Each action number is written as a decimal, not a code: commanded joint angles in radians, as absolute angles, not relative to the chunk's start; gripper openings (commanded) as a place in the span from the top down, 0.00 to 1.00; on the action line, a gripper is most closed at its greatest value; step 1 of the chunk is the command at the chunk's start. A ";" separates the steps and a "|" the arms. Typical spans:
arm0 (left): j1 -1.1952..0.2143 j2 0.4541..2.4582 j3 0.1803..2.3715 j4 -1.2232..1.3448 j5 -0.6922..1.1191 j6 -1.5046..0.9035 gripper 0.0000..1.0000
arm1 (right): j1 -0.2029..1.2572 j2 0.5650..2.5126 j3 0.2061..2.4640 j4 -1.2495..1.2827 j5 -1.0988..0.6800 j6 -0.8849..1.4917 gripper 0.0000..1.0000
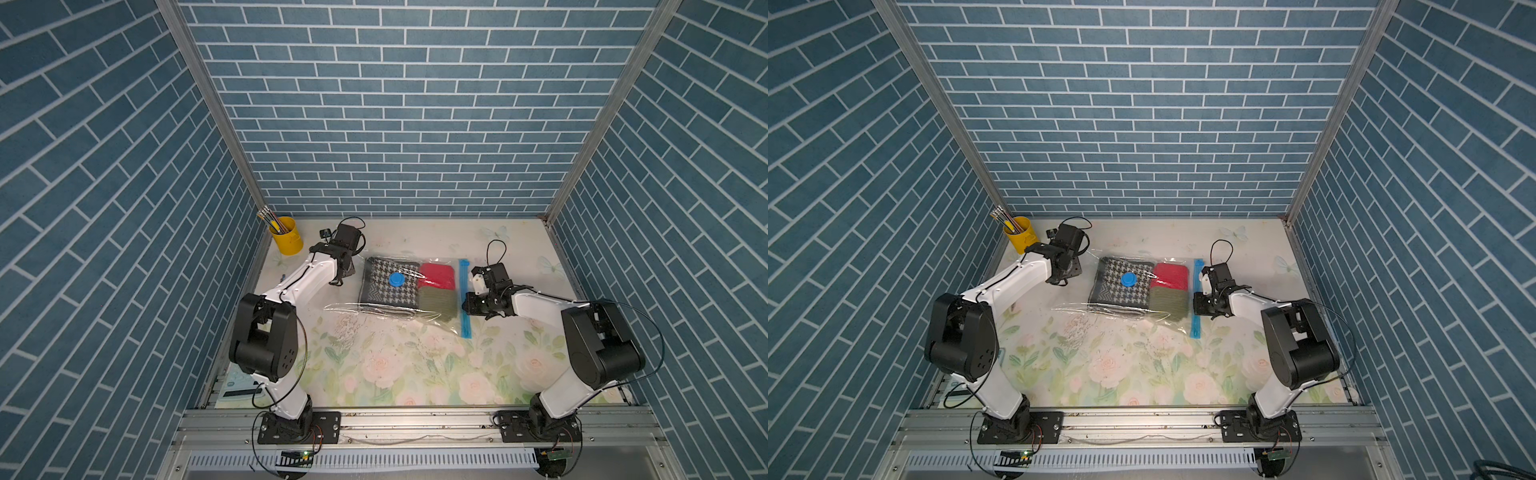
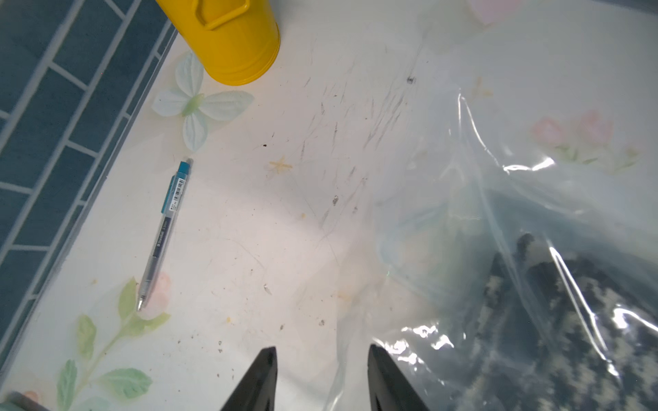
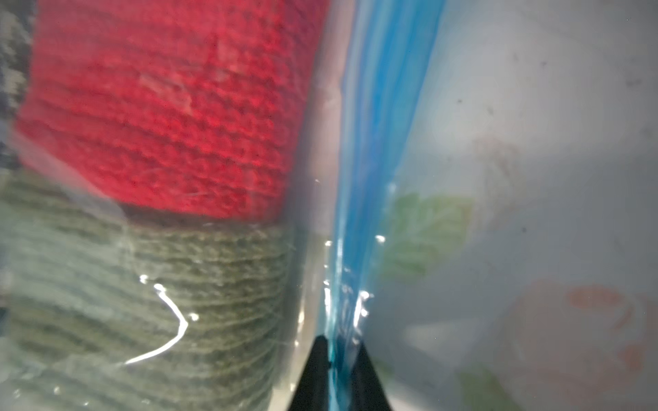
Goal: Take the scarf out of the vacuum bag
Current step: Adjust the vacuum bag at the center of the board, then take out the scarf from the vacuum bag.
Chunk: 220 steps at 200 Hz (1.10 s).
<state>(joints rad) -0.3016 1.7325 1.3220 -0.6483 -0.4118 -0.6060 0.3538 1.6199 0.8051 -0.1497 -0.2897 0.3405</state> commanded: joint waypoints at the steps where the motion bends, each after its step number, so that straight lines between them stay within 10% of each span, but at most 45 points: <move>1: -0.293 1.742 1.299 -0.624 -0.478 -0.640 0.46 | 0.333 1.554 0.783 -0.140 -0.397 0.353 0.62; 64: -0.327 1.537 1.199 -0.493 -0.416 -0.639 0.53 | 0.167 1.469 0.705 -0.005 -0.528 0.427 0.55; 115: -0.348 1.544 1.130 -0.189 0.028 -0.558 1.00 | 0.150 1.530 0.616 0.229 -0.641 0.543 1.00; 155: -0.366 1.734 1.228 -0.203 0.162 -0.541 0.99 | 0.151 1.566 0.603 0.294 -0.669 0.570 1.00; 220: -0.400 1.875 1.316 -0.227 0.227 -0.533 0.65 | 0.150 1.617 0.631 0.313 -0.690 0.574 1.00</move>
